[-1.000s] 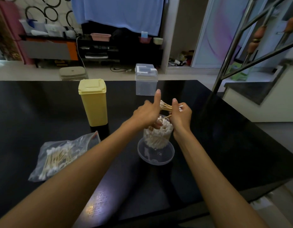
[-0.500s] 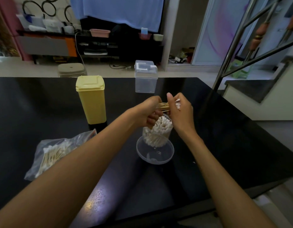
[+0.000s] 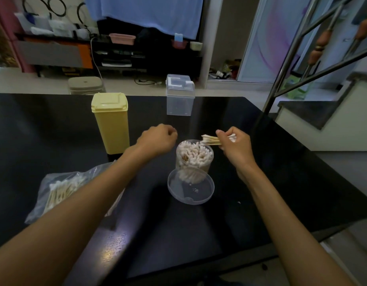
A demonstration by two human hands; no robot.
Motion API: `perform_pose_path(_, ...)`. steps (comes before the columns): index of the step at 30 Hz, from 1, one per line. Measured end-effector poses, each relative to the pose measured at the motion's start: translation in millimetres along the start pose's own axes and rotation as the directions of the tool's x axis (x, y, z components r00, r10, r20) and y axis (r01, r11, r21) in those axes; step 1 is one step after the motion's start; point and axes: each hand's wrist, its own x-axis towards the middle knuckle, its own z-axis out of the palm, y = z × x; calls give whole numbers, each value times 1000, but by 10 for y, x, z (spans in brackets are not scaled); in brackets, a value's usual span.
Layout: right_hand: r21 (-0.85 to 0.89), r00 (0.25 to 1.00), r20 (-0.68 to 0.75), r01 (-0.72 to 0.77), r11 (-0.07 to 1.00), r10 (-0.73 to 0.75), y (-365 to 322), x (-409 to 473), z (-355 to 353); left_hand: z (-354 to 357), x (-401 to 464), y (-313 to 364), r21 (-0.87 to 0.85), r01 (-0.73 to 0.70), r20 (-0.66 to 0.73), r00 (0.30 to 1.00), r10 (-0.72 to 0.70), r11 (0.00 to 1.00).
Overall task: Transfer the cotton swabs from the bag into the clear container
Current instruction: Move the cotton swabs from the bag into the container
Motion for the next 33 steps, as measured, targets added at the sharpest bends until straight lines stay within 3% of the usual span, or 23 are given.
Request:
perform_pose_path(2, -23, 994, 83, -76, 997, 78, -25, -32, -36, 61, -11, -40, 55, -40, 136, 990, 32, 998)
perform_pose_path(4, -33, 979, 156, -128, 991, 132, -64, -72, -57, 144, -43, -16, -62, -33, 263, 964, 48, 998)
perform_pose_path(10, -61, 917, 359, -160, 985, 171, -160, -144, -207, 252, -328, 9, -245, 50, 348, 937, 39, 968)
perform_pose_path(13, -55, 924, 357, -125, 991, 137, -133, -211, -213, 221, -447, -46, -273, 39, 329, 943, 55, 961)
perform_pose_path(16, -90, 973, 230, 4, 996, 16, -62, -327, -143, 128, -407, -102, -262, -128, 233, 954, 191, 957)
perform_pose_path(18, -180, 974, 172, 177, 968, -146, -16, -415, -119, 122, -388, -78, -333, -165, 277, 924, 264, 928)
perform_pose_path(22, -308, 899, 247, 427, 850, -362, -6, -536, -141, 280, -330, -84, -372, -155, 345, 892, 291, 915)
perform_pose_path(26, -403, 842, 289, 539, 739, -457, -55, -617, -97, 411, -366, -100, -446, -113, 306, 913, 270, 888)
perform_pose_path(29, -333, 897, 204, 440, 834, -391, -89, -667, -36, 477, -392, -127, -474, -119, 273, 922, 274, 873)
perform_pose_path(31, -262, 966, 158, 241, 935, -205, -80, -637, -11, 487, -404, -135, -475, -114, 265, 927, 266, 873)
perform_pose_path(33, -258, 982, 173, 114, 959, -71, -33, -585, -11, 482, -408, -130, -464, -120, 266, 926, 268, 877)
